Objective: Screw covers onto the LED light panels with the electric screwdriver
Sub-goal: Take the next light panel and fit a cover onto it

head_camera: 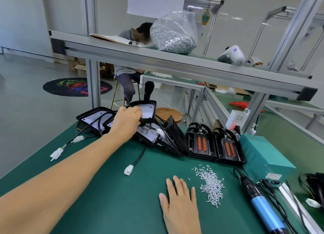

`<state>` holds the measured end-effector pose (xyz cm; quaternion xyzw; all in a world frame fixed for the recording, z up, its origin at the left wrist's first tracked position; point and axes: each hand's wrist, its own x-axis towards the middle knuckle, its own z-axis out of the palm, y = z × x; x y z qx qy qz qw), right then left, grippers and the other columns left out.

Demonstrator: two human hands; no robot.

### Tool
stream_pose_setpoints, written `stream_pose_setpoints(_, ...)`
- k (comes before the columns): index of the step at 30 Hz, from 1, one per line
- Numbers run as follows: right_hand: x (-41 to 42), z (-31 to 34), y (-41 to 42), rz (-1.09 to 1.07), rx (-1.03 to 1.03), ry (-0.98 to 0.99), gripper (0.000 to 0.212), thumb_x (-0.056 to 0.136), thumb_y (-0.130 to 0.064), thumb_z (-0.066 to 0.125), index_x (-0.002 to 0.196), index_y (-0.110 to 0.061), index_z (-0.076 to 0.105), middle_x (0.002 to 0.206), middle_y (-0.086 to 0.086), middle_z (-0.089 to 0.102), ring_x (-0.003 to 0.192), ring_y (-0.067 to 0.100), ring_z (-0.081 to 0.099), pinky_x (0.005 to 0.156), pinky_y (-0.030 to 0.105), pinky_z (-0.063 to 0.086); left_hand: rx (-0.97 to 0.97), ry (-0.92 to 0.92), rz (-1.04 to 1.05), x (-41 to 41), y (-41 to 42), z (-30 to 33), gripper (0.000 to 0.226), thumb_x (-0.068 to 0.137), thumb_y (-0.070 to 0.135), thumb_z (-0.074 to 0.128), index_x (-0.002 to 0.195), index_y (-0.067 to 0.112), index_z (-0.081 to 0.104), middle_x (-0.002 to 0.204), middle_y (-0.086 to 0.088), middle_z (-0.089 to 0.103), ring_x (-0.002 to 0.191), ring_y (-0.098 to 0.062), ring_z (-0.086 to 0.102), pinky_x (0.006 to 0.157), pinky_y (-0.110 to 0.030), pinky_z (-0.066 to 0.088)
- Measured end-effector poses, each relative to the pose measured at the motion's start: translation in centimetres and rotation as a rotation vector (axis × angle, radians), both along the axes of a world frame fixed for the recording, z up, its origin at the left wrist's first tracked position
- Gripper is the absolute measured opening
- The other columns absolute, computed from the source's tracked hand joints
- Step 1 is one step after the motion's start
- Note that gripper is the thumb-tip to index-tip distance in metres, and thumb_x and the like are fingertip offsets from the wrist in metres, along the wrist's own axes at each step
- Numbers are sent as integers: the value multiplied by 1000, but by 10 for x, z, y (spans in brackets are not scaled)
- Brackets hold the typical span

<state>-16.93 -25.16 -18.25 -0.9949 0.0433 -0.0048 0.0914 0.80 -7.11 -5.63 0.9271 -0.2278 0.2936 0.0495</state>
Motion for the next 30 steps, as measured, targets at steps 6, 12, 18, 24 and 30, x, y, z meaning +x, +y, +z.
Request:
stream_pose_setpoints(6,-2,13,-1,12,26,41,59,103,-53,19,156,-28,16,164,-6,5,150,13,-1,117,48,-15,-173,-146,-211,-67,25,5,17,73,-5,73,85,5,66,115,-8,67,87,-30,62,74,-39,35)
stream_pose_setpoints(12,13,41,5,34,211,-82,46,104,-38,29,148,-25,38,156,-6,29,145,11,22,119,44,-7,-259,-161,-256,-106,38,-23,13,82,13,57,87,7,67,111,-3,68,87,-19,51,75,-33,32)
stream_pose_setpoints(18,26,67,12,38,763,-99,49,102,-45,41,144,-22,47,149,-8,45,138,8,38,113,25,18,-393,-76,-252,-125,42,-45,20,84,19,53,87,6,68,108,-1,68,90,-14,52,72,-33,34)
stream_pose_setpoints(24,47,103,16,4,859,-238,49,99,-37,52,144,-19,47,140,-1,54,125,13,50,107,28,35,-552,-75,-202,-136,51,-45,12,79,12,61,88,8,68,110,3,67,93,-10,54,78,-35,35)
stream_pose_setpoints(30,54,116,35,-66,1304,262,59,93,-62,45,144,-33,39,144,-4,46,129,21,48,107,45,38,-352,-234,-269,-160,46,-58,22,87,17,51,91,8,71,103,1,69,84,-18,53,69,-33,35)
